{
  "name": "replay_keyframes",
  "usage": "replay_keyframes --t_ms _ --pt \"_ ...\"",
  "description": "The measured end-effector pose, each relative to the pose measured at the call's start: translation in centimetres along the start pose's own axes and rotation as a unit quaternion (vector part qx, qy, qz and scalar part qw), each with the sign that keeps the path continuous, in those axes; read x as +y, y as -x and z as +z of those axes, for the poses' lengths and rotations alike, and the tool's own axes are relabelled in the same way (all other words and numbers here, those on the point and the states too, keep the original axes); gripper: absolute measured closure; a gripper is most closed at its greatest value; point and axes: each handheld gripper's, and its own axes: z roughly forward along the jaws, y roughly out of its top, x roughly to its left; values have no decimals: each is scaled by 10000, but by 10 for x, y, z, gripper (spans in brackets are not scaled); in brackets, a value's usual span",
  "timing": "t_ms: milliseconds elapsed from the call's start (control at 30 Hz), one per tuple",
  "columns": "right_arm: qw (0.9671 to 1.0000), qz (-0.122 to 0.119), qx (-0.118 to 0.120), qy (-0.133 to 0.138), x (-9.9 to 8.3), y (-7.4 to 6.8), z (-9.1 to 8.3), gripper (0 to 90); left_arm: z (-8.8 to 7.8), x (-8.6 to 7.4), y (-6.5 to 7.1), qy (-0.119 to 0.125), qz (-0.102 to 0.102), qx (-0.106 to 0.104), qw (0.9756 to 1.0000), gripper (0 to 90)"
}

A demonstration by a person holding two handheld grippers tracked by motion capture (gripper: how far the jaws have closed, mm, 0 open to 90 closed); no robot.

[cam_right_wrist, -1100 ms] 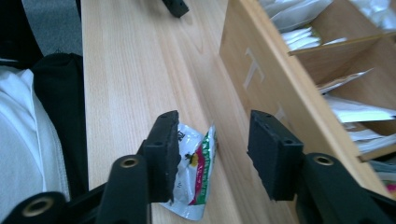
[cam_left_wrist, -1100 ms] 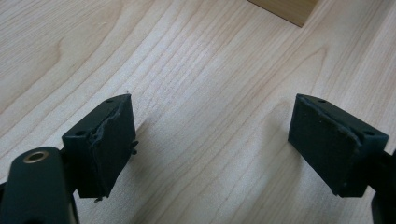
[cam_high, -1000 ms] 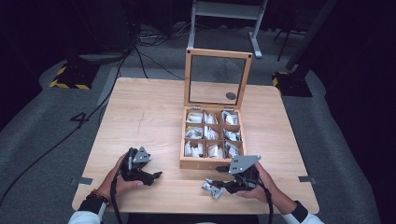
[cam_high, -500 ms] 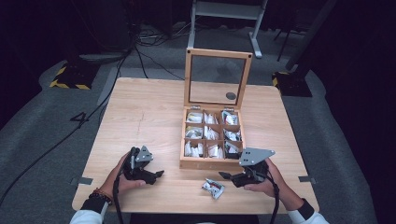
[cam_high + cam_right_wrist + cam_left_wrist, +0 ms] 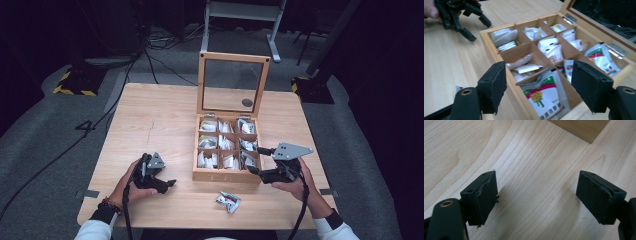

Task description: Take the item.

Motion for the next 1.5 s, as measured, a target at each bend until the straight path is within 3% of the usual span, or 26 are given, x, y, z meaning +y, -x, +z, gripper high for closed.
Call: replay_keyframes --t_ms 100,233,533,700,867,1133,1233,1400,1500 --pt "9999 60 -82 0 -1 4 -2 288 -2 1 -1 48 -2 14 10000 185" --pt "9996 195 -181 28 -2 15 -5 288 -11 7 -7 291 -114 37 9995 189" --pt "9991 243 -338 33 -3 29 -6 288 -19 19 -8 605 -157 16 9980 182" --pt "9982 303 -509 34 -5 40 -8 290 -22 30 -9 773 -132 25 9969 181" --pt "9972 388 -638 -23 -6 53 -7 293 -27 50 -11 1054 -104 132 9943 185" --pt "9947 652 -793 -12 -7 74 -2 297 -24 74 -19 1212 -85 81 9926 190" --pt "9931 840 -814 73 -4 85 1 303 -22 88 -26 1389 -129 34 9902 190" --pt "9929 784 -888 83 1 92 6 326 -17 98 -34 1446 -172 57 9893 185" --pt "9935 802 -810 14 5 98 12 318 -12 105 -40 1399 -221 48 9899 184"
